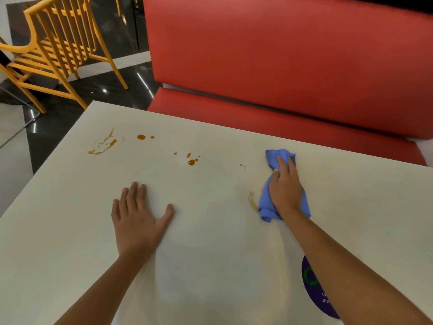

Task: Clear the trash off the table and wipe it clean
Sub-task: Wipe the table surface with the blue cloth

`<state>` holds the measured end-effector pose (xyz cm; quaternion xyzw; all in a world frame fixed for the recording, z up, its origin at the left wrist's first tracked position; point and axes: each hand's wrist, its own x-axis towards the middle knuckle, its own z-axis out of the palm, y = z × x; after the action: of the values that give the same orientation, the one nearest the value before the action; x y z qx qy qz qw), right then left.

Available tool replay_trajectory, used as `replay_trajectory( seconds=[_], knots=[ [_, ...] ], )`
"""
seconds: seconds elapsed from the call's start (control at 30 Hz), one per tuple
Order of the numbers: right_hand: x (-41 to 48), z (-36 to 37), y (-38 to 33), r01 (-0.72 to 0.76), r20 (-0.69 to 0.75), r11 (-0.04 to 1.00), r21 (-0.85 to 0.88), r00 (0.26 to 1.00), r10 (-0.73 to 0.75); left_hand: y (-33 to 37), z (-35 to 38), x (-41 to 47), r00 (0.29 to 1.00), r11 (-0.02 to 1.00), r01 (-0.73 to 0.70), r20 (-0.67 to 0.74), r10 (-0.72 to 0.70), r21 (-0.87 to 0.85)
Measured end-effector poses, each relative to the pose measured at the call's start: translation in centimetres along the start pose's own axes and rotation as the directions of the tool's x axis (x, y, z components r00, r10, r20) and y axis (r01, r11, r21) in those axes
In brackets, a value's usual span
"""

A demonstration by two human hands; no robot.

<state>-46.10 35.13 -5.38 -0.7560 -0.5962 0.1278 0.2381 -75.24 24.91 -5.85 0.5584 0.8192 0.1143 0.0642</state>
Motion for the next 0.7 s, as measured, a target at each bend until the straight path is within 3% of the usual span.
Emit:
replay_trajectory(
  seconds=[0.17, 0.47, 0.57, 0.7],
  knots=[
    [-0.8, 2.9, -4.5, 0.038, 0.034, 0.999, -0.012, 0.999, -0.037, 0.1, -0.2, 0.1, 1.0, 1.0, -0.001, 0.01, 0.001, 0.004],
    [-4.7, 1.3, -3.6, 0.359, 0.178, 0.932, 0.048, 0.915, -0.362, 0.0, -0.5, 0.1, 1.0, 1.0, -0.018, 0.025, 0.018, -0.011],
    [-4.0, -0.6, -2.2, 0.307, 0.221, 0.945, 0.107, 0.92, -0.324, -0.1, -0.5, 0.1, 1.0, 0.999, -0.019, 0.024, 0.02, -0.026],
    [-3.4, -3.4, -3.0, 0.155, 0.024, 0.933, 0.326, 0.985, -0.172, -0.1, -0.4, 0.1, 0.999, 0.999, -0.017, 0.027, 0.018, -0.034]
  ],
)
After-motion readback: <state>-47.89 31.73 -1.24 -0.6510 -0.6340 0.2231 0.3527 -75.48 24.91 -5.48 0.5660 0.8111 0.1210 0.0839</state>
